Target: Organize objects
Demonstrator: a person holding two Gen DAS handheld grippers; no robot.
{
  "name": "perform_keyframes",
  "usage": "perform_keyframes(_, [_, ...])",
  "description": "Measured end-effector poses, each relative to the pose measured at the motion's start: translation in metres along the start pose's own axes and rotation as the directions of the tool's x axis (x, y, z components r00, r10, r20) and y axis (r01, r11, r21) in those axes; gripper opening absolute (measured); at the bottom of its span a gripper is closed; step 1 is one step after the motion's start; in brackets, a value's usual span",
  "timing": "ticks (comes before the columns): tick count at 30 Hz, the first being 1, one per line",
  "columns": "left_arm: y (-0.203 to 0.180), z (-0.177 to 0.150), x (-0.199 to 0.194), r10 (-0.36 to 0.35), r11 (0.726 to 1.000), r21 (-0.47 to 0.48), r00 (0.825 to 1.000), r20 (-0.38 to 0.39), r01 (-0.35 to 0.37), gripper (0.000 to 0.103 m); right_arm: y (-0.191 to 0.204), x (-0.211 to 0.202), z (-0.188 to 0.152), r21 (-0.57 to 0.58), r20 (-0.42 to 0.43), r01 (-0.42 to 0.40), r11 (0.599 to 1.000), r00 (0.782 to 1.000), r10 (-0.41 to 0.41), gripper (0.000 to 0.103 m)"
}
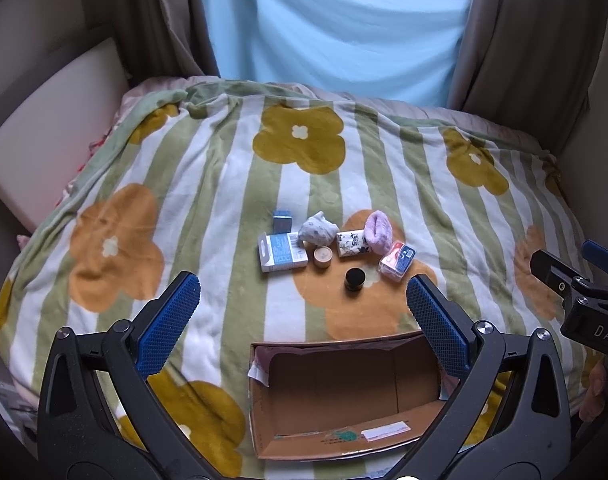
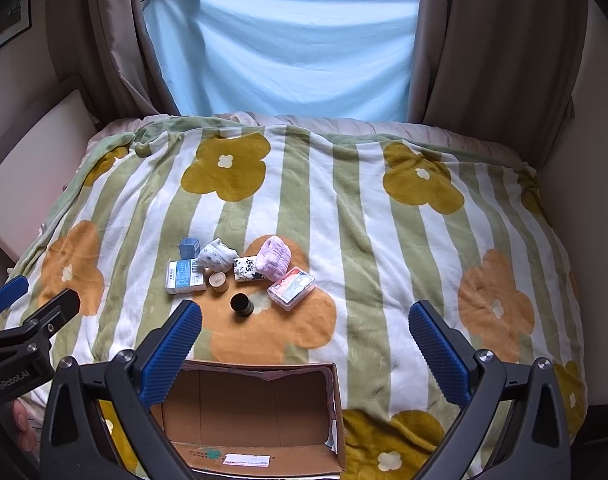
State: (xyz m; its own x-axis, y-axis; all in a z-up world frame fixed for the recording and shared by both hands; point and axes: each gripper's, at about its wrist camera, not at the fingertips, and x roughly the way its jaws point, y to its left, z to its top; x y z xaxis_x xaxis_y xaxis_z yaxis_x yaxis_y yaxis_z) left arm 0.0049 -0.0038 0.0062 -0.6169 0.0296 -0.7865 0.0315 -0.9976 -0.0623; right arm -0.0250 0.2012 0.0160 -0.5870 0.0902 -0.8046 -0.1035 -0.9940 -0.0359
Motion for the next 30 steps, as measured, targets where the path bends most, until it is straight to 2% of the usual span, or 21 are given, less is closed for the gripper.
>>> perform_keyframes(18, [0.003,-0.001,-0.007,0.003,1.000,-0.019,1.000,0.030,-0.003,0.102,-0.002,-0.005,0.003,0.014,0.015,-0.002,1.000,1.000,0.002,0.103])
perform_keyframes(26, [0.000,-0.002,-0.013,0.038,0.999,0.008,0.998,0.041,-0.038,0.102,0.001,-0.008,0.001,0.012,0.025,-0.010,1.000,1.000,0.010,0.103])
perform_keyframes(30, [-0.001,0.000,-0.017,0.022,1.000,0.008,0.998,0.057,-0.023,0.102,0.005,-0.007,0.002,0.005,0.029,-0.016,1.000,0.999,0.016,0.103])
